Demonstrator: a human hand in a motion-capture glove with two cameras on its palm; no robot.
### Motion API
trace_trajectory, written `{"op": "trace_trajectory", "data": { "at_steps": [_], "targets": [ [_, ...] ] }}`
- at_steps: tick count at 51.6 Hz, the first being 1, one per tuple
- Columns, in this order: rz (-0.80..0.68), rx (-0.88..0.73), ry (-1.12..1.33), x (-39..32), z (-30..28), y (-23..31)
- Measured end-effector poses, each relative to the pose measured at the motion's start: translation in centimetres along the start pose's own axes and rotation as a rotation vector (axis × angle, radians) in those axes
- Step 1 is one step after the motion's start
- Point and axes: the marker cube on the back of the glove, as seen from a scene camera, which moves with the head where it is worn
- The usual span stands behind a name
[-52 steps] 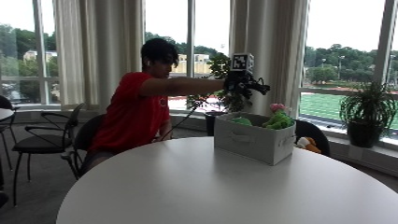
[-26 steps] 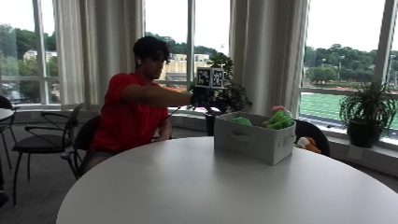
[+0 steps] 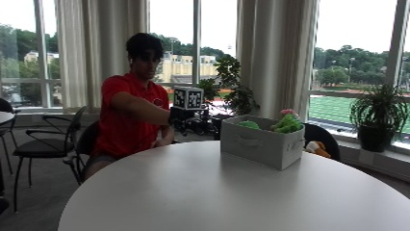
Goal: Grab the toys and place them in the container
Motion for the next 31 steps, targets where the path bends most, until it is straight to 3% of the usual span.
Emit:
{"op": "trace_trajectory", "data": {
  "at_steps": [18, 31],
  "targets": [
    [0.050, 0.030, -0.014, 5.8, 0.8, 1.0],
    [0.085, 0.010, -0.019, 5.3, 1.3, 3.6]
  ]
}}
